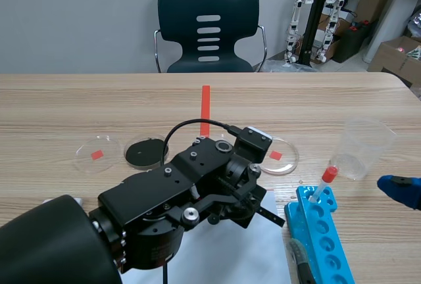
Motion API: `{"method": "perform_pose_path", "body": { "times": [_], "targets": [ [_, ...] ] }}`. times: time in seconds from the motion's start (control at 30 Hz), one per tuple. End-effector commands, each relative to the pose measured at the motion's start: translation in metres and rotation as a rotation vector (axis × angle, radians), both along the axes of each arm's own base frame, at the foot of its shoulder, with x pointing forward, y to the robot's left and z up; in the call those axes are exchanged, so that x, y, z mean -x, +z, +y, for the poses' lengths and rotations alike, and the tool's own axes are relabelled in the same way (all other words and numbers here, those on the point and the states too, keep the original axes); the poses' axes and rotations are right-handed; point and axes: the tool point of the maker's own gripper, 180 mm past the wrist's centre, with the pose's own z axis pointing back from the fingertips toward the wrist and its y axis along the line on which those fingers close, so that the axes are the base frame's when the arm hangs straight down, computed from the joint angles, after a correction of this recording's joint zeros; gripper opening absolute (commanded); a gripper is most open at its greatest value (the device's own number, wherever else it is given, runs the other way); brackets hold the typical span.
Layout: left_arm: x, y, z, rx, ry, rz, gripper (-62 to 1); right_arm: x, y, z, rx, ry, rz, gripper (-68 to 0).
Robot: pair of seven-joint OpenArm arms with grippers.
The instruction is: Pick up the right mineral with the left hand
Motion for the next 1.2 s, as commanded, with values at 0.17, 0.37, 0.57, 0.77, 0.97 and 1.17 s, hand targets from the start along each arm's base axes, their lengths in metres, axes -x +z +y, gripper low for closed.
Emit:
{"method": "perform_pose_path", "body": {
  "times": [0.17, 0.37, 0.57, 0.77, 0.97, 1.17],
  "targets": [
    [-0.002, 0.011, -0.016, 0.035, -0.005, -0.016, -52.9, -0.004, 0.01, 0.0, -0.012, -0.003, -0.035, -2.0],
    [-0.002, 0.011, -0.016, 0.035, -0.005, -0.017, -53.5, -0.004, 0.01, 0.0, -0.012, -0.003, -0.035, -2.0],
    [-0.007, 0.022, -0.003, 0.049, 0.012, -0.066, -53.5, -0.004, 0.01, 0.0, -0.011, -0.003, -0.035, -2.0],
    [-0.007, 0.048, 0.025, 0.108, 0.068, -0.147, -53.5, -0.004, 0.01, 0.0, -0.012, -0.003, -0.035, -2.0],
    [-0.001, 0.072, 0.07, 0.135, 0.148, -0.234, -53.5, -0.004, 0.01, 0.0, -0.012, -0.003, -0.035, -2.0],
    [0.008, 0.096, 0.126, 0.151, 0.259, -0.33, -53.5, -0.004, 0.01, 0.0, -0.011, -0.003, -0.035, -2.0]
  ]
}}
